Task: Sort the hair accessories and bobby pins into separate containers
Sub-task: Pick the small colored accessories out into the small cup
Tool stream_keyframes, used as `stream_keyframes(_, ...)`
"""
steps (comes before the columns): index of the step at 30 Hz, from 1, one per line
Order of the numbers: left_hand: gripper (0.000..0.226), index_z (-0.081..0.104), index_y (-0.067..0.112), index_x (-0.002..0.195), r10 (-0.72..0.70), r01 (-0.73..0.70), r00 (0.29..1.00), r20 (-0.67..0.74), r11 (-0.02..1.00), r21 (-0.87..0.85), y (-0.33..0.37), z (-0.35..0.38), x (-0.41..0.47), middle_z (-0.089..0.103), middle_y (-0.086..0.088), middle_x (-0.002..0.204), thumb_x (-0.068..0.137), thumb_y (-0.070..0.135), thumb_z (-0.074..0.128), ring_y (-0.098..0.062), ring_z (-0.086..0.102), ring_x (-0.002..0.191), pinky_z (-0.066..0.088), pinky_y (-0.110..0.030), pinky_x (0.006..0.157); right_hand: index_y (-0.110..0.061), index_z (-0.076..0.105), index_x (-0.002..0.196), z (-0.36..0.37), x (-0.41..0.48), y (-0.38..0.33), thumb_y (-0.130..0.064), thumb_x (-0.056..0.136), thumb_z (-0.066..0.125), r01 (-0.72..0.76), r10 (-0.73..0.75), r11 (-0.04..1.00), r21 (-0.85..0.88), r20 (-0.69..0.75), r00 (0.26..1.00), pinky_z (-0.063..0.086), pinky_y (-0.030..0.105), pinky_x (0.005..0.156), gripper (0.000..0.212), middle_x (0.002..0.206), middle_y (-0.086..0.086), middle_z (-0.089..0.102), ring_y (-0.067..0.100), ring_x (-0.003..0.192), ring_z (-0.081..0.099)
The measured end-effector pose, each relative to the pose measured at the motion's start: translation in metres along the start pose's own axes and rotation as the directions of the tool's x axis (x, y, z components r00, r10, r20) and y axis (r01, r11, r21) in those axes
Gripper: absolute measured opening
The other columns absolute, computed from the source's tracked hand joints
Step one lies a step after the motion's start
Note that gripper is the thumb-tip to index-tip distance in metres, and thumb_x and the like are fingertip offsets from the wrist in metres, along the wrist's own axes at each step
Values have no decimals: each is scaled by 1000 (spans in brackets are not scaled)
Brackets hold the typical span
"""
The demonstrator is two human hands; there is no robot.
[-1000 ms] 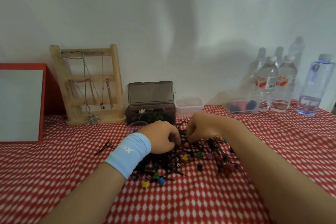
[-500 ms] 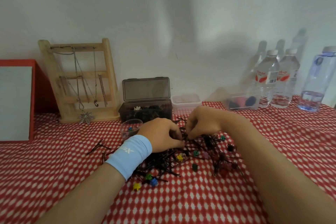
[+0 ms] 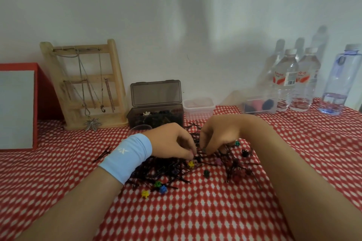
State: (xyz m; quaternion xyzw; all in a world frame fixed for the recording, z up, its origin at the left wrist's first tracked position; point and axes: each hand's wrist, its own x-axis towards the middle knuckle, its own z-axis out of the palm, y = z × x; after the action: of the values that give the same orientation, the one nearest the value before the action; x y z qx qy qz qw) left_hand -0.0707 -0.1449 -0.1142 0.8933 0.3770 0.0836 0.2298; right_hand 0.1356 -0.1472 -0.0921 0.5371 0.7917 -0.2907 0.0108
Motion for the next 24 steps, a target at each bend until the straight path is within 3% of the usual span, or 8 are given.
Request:
stream_keyframes(3, 18, 78, 28, 97, -43, 37, 997, 63, 994, 98, 7, 2, 0, 67, 22, 81, 81, 36, 78, 3, 61, 76, 45, -11, 72, -28, 73, 93, 3, 1, -1, -13, 87, 76, 43, -43, 999, 11, 29, 999, 58, 45, 87, 16, 88, -4, 75, 8, 61, 66)
stream_keyframes(7, 18, 78, 27, 93, -90, 75, 994, 62, 973, 218, 8, 4, 0, 64, 23, 75, 79, 39, 79, 4, 60, 71, 42, -9, 66, -30, 77, 104, 6, 3, -4, -15, 88, 75, 63, -61, 997, -43, 42, 997, 53, 28, 64, 23, 98, -2, 77, 3, 61, 64)
stream_keyframes(9, 17, 79, 27, 92, -108, 90, 992, 70, 971, 220, 6, 3, -1, 66, 23, 78, 80, 39, 77, 4, 61, 73, 44, -11, 68, -33, 75, 108, 9, 6, -4, -23, 85, 79, 70, -68, 996, -51, 44, 997, 55, 30, 70, 25, 101, -1, 77, 8, 68, 67)
stream_keyframes(11, 17, 78, 27, 94, -118, 97, 989, 84, 971, 219, 7, 3, -3, 65, 22, 80, 82, 39, 75, 3, 61, 75, 44, -11, 67, -39, 75, 101, 12, 9, -5, -32, 81, 82, 90, -89, 994, -63, 26, 996, 60, 39, 87, 23, 100, -4, 77, 18, 82, 72)
stream_keyframes(13, 15, 77, 28, 95, -115, 95, 990, 88, 975, 199, 8, 2, -4, 64, 22, 79, 84, 38, 73, 4, 59, 73, 42, -9, 64, -40, 76, 96, 15, 11, -6, -35, 79, 83, 109, -110, 992, -68, 0, 994, 58, 48, 92, 18, 98, -7, 77, 24, 88, 72)
stream_keyframes(16, 12, 74, 28, 95, -94, 90, 995, 31, 988, 126, 5, -8, -9, 68, 15, 84, 85, 35, 73, -2, 62, 73, 46, -14, 67, -37, 78, 97, 15, 11, -4, -36, 82, 82, 121, -124, 991, -58, -36, 992, 58, 46, 91, 16, 95, -10, 77, 24, 85, 72)
stream_keyframes(20, 6, 73, 28, 90, -127, 131, 989, -77, 990, 45, -5, -37, -21, 71, 14, 76, 85, 30, 75, -1, 62, 58, 46, -13, 59, -31, 78, 100, 16, 11, -5, -33, 89, 75, 157, -157, 987, -11, -172, 973, 57, 28, 80, 11, 87, -13, 76, 16, 74, 71)
stream_keyframes(24, 4, 73, 31, 88, -203, 247, 940, -274, 960, 136, -36, -67, -38, 70, 16, 81, 84, 32, 75, -1, 64, 78, 46, -20, 69, -31, 77, 99, 16, 25, -27, -32, 91, 72, 212, -197, 977, 1, -365, 910, 50, 15, 77, 9, 91, -20, 71, 1, 85, 66)
